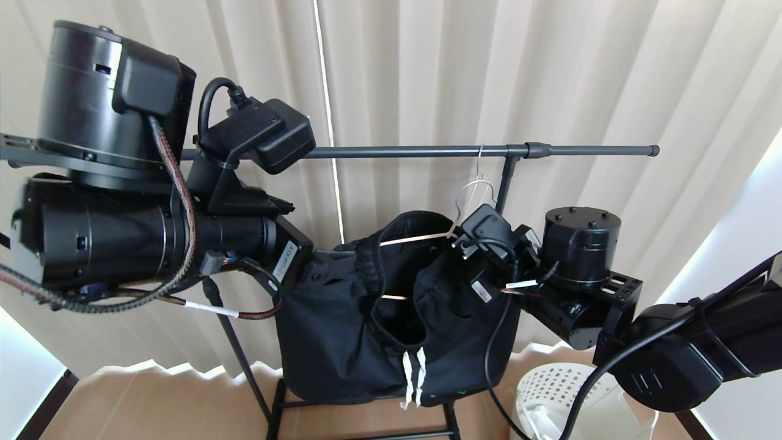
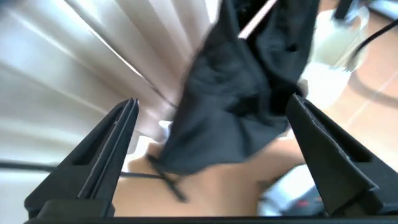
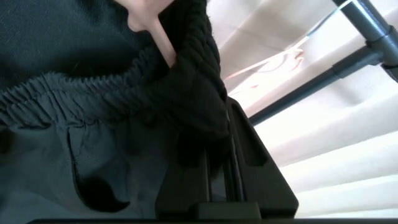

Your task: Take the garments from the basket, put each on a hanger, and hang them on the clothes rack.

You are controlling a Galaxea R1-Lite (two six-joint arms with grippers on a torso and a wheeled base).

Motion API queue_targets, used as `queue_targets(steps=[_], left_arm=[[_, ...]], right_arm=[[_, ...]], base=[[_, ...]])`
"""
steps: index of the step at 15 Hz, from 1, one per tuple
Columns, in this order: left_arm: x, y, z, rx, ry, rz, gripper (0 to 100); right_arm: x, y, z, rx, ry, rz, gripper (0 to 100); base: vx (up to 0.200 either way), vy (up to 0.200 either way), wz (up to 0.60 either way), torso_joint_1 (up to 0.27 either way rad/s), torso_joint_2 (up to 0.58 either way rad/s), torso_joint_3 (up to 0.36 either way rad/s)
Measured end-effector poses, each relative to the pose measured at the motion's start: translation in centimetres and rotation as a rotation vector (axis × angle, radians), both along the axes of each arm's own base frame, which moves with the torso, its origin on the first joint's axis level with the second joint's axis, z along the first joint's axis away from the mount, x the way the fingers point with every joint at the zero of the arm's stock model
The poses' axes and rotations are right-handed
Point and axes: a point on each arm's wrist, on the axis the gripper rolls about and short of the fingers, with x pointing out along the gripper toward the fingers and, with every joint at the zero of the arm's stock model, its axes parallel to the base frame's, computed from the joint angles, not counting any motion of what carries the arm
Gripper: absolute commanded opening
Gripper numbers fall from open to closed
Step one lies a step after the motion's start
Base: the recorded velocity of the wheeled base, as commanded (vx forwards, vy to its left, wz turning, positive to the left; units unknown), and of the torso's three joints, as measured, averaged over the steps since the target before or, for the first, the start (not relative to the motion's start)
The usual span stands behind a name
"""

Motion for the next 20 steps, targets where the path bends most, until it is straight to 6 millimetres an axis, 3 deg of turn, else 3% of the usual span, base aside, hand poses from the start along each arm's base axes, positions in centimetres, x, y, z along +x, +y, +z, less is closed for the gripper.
queue_targets(steps=[2, 6, 13, 20], left_arm=[[1.4, 0.7, 0.4, 0.083, -0.023, -0.112, 100], [3.0, 1.5, 0.6, 0.177, 0.110, -0.368, 100], [6.4, -1.8, -2.1, 0.207, 0.128, -0.435, 100], [8.0, -2.8, -4.2, 0.280, 0.048, -0.429, 100]], right_arm=[[-0.1, 0.0, -0.1, -0.006, 0.003, 0.004, 0], [-0.1, -0.1, -0.1, -0.007, 0.002, 0.005, 0], [-0.2, -0.1, 0.1, -0.005, -0.002, 0.006, 0], [-0.7, -0.3, 0.5, 0.001, -0.008, 0.010, 0]], base=[[0.000, 0.000, 0.00, 0.000, 0.00, 0.000], [0.000, 0.000, 0.00, 0.000, 0.00, 0.000], [0.000, 0.000, 0.00, 0.000, 0.00, 0.000], [0.000, 0.000, 0.00, 0.000, 0.00, 0.000]])
